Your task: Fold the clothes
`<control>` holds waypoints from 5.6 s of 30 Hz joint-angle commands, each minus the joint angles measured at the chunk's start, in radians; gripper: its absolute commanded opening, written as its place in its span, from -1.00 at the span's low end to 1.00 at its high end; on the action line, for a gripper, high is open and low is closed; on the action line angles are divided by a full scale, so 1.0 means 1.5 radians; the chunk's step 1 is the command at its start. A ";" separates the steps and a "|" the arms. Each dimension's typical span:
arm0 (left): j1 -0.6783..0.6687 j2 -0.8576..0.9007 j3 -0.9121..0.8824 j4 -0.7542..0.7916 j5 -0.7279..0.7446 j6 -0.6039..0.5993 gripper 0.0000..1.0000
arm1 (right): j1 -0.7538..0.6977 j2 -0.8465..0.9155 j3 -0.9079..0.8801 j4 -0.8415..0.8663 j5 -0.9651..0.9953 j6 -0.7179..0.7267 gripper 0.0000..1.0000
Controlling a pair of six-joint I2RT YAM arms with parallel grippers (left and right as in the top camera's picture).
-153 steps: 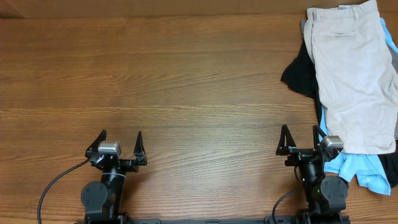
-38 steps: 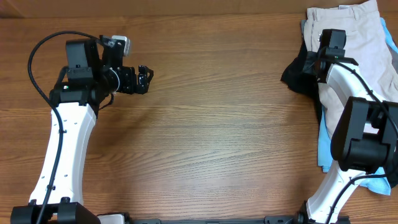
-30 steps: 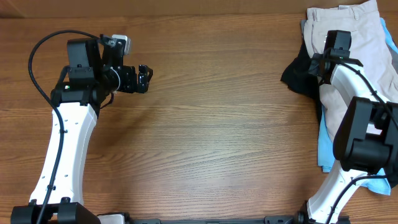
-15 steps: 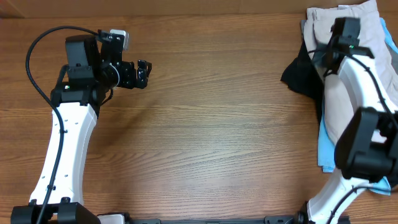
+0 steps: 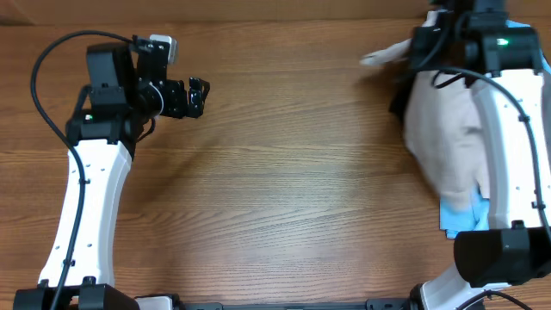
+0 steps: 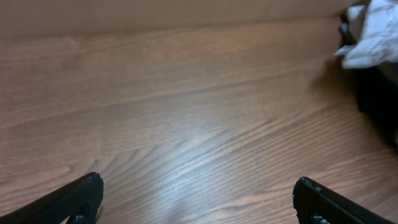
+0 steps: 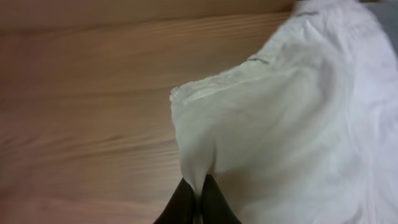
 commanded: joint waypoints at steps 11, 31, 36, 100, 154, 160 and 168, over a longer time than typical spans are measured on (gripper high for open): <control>-0.070 0.006 0.128 -0.255 0.133 0.303 1.00 | 0.199 -0.011 0.071 -0.022 -0.088 0.014 -0.93; -0.166 0.179 0.126 -0.153 0.135 0.380 1.00 | 0.199 -0.011 0.071 -0.048 -0.266 -0.027 -0.92; -0.170 0.220 0.126 -0.094 0.184 0.380 1.00 | 0.199 -0.011 0.071 -0.048 -0.280 -0.027 -0.92; -0.130 0.022 0.282 -0.073 -0.019 0.133 -0.92 | 0.268 0.013 -0.286 0.109 -0.230 0.028 -0.14; -0.131 -0.080 0.425 -0.136 -0.392 0.013 -0.92 | -0.052 -0.043 0.397 -0.267 -0.168 -0.073 -0.92; -0.131 -0.154 0.428 -0.195 -0.341 0.008 -0.92 | -0.051 -0.056 0.494 -0.345 -0.169 -0.058 -0.92; -0.130 -0.091 0.427 -0.187 -0.342 0.009 -0.92 | -0.051 -0.034 0.474 -0.339 -0.164 -0.077 -0.93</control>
